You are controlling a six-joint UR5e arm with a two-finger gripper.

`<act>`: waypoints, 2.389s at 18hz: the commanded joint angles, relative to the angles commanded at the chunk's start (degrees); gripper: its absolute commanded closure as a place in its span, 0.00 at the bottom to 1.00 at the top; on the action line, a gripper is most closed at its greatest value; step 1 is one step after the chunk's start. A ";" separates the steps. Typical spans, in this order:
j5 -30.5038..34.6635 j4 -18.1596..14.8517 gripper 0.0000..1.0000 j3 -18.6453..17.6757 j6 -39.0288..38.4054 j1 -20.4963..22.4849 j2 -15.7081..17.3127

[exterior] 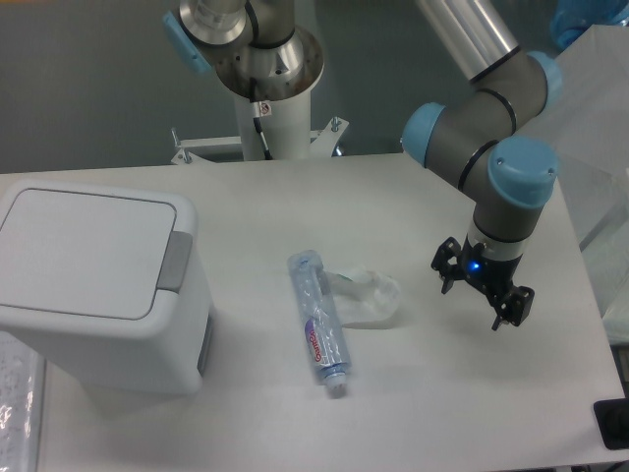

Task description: Open the trash can

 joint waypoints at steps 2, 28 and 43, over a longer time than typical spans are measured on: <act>0.00 0.00 0.00 -0.18 -2.18 0.00 1.49; -24.50 1.85 0.00 5.36 -58.98 -14.24 13.62; -26.54 1.85 0.00 -5.80 -61.86 -18.98 20.48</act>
